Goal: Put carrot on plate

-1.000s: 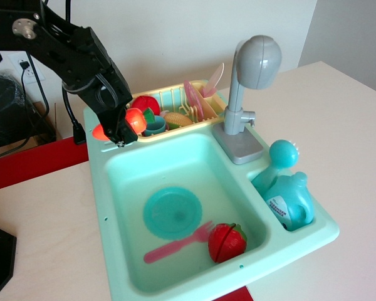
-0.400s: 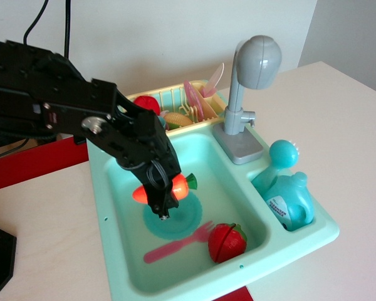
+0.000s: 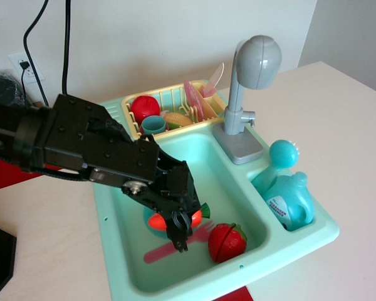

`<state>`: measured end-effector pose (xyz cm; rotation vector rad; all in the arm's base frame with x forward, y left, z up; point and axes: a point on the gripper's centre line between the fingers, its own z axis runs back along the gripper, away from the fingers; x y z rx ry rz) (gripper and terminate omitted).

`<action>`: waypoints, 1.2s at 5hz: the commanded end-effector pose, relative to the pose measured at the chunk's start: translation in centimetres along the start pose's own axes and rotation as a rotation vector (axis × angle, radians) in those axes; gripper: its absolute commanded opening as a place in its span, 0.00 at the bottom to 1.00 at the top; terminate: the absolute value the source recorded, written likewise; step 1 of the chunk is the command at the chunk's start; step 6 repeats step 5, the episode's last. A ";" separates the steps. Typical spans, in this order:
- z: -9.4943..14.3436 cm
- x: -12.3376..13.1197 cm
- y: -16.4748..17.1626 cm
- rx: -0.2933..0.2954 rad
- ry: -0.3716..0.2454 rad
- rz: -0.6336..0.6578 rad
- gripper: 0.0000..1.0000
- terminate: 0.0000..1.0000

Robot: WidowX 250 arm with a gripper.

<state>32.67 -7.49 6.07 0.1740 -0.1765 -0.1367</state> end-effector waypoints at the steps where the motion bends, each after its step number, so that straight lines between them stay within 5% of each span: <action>1: 1.0 0.8 0.6 0.016 -0.031 0.064 1.00 0.00; 2: 1.8 0.2 1.5 0.034 0.012 0.086 1.00 0.00; 4: 6.0 -2.0 7.2 0.044 -0.028 0.131 1.00 0.00; 5: 8.1 -3.3 10.2 0.033 -0.049 0.204 1.00 1.00; 6: 8.1 -3.3 10.2 0.033 -0.049 0.204 1.00 1.00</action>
